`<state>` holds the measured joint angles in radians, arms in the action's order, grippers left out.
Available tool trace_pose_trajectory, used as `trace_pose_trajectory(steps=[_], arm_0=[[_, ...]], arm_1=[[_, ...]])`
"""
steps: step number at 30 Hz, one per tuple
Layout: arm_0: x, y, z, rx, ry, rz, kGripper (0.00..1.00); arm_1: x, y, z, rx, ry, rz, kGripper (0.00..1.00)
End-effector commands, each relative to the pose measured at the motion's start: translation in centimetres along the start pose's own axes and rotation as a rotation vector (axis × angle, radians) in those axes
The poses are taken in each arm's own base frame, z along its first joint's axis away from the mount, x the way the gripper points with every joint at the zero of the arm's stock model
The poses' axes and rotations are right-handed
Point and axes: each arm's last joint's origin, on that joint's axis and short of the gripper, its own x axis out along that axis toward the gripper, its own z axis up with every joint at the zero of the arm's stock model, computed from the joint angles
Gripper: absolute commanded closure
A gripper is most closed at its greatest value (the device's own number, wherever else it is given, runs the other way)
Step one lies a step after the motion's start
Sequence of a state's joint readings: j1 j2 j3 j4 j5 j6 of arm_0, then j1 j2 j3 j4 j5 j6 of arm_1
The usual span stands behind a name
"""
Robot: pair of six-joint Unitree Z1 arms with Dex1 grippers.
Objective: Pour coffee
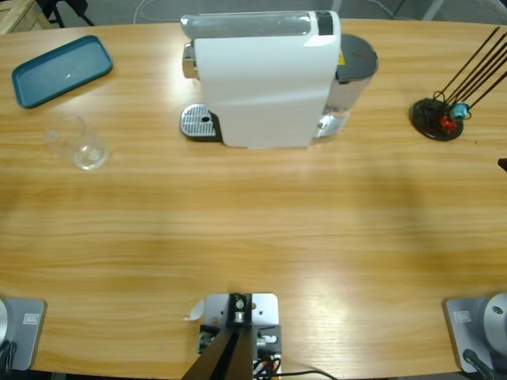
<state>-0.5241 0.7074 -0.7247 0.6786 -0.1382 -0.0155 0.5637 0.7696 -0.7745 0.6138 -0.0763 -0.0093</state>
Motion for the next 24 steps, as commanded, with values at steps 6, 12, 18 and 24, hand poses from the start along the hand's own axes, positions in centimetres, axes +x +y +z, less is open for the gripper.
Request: trace_pose_trajectory(steps=[6,12,18,24], arm_0=[[0.9,0.2,0.1,-0.009,0.050,0.010,0.000],[1.2,0.3,4.1,-0.120,-0.080,0.048,0.000],[3.7,-0.1,13.4,-0.361,-0.078,-0.066,0.000],[10.0,0.0,17.3,-0.625,-0.017,-0.215,0.010]], arm_1=[[1.0,0.0,-0.6,-0.001,0.054,-0.017,0.000],[0.9,0.0,-0.6,-0.001,0.049,-0.017,0.000],[0.8,0.0,-0.6,0.000,0.046,-0.017,0.000],[0.8,0.0,-0.6,0.001,0.045,-0.021,0.000]])
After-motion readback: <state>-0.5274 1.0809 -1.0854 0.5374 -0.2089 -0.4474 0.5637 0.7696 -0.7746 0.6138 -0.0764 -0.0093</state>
